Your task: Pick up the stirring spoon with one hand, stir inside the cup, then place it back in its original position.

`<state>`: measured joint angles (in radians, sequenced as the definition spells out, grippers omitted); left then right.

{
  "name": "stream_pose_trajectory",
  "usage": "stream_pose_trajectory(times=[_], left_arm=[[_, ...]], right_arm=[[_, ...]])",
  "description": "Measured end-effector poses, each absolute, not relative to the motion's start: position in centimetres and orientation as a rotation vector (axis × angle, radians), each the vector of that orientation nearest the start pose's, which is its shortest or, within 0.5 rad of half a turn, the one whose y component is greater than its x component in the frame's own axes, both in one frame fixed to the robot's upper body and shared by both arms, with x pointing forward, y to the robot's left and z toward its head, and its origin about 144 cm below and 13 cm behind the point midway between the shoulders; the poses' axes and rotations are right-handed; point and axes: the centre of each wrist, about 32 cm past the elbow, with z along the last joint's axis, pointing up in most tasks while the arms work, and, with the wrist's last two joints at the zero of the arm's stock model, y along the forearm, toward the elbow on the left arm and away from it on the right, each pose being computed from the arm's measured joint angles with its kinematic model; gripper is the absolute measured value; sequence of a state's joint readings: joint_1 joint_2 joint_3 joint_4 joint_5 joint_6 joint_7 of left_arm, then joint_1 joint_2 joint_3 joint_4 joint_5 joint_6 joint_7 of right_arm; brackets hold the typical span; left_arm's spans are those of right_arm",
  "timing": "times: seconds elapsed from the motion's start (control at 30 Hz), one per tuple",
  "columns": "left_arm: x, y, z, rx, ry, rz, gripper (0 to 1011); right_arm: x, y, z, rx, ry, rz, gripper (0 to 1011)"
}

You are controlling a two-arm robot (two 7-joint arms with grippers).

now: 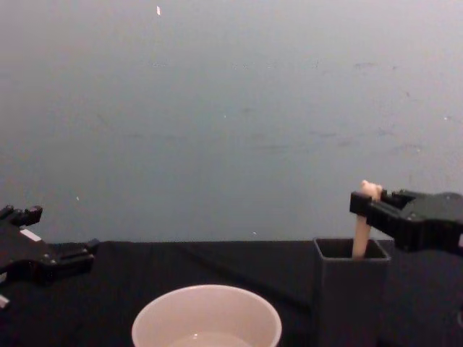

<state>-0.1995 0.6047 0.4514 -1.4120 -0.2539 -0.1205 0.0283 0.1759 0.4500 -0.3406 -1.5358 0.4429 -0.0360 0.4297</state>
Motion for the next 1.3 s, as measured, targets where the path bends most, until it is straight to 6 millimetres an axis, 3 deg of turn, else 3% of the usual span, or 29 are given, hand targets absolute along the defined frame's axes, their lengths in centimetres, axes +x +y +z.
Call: stream_pose_trajectory(times=[0.4, 1.1, 1.23, 1.3], left_arm=[[48.9, 31.0, 114.0, 0.304, -0.285, 1.248, 1001], [48.9, 31.0, 114.0, 0.304, -0.285, 1.248, 1001], [48.9, 31.0, 114.0, 0.304, -0.285, 1.248, 1001], [48.9, 31.0, 114.0, 0.304, -0.285, 1.248, 1001]], right_arm=[[49.0, -25.9, 116.1, -0.049, -0.012, -0.881, 213], [49.0, -25.8, 115.9, -0.065, -0.011, -0.888, 216], [49.0, -25.8, 115.9, -0.066, -0.01, -0.888, 319], [49.0, -25.8, 115.9, -0.066, -0.01, -0.887, 417]])
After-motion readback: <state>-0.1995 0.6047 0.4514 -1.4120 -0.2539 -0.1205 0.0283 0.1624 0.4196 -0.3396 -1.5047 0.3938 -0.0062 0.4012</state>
